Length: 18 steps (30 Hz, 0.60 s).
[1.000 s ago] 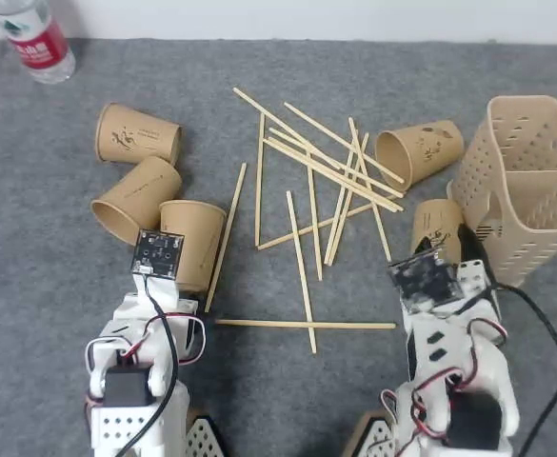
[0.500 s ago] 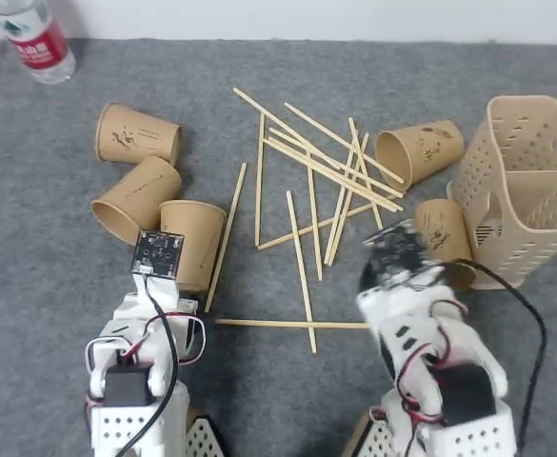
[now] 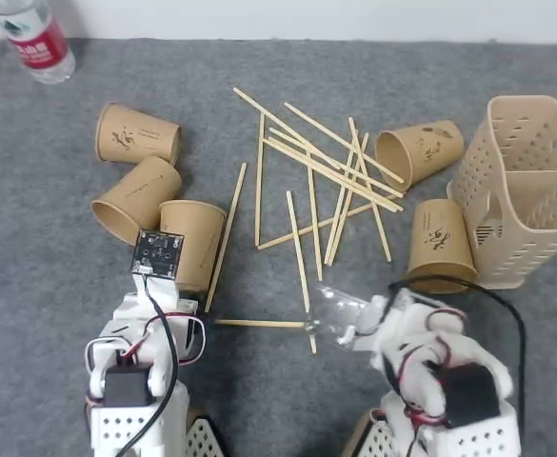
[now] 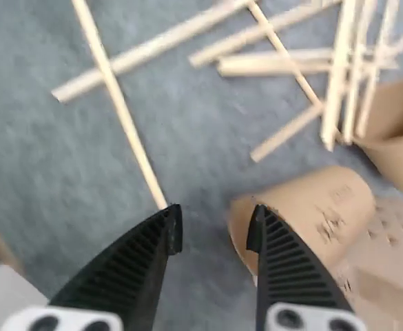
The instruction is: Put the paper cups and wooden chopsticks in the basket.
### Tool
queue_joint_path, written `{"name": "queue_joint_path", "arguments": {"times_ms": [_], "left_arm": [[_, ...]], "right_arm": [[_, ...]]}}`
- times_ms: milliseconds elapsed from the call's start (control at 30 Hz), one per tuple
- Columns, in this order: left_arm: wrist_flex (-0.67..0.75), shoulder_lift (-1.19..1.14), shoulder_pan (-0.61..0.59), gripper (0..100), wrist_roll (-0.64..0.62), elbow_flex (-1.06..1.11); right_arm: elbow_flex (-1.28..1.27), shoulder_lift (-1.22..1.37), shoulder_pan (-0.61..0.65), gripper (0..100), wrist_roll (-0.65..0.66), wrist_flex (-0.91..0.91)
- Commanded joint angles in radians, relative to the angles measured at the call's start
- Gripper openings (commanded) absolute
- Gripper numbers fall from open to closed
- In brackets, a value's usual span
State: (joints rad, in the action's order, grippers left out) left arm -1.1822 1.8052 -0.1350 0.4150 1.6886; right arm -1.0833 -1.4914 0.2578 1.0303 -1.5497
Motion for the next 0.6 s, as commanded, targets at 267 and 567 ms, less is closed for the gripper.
{"name": "queue_joint_path", "arguments": {"times_ms": [267,567], "left_arm": [[-0.003,0.012,-0.002,13,0.009,-0.005],[-0.003,0.012,-0.002,13,0.009,-0.005]], "right_arm": [[-0.074,0.004,-0.364,16.2,-0.126,0.323],[-0.224,0.004,-0.367,31.0,0.002,0.377]]}}
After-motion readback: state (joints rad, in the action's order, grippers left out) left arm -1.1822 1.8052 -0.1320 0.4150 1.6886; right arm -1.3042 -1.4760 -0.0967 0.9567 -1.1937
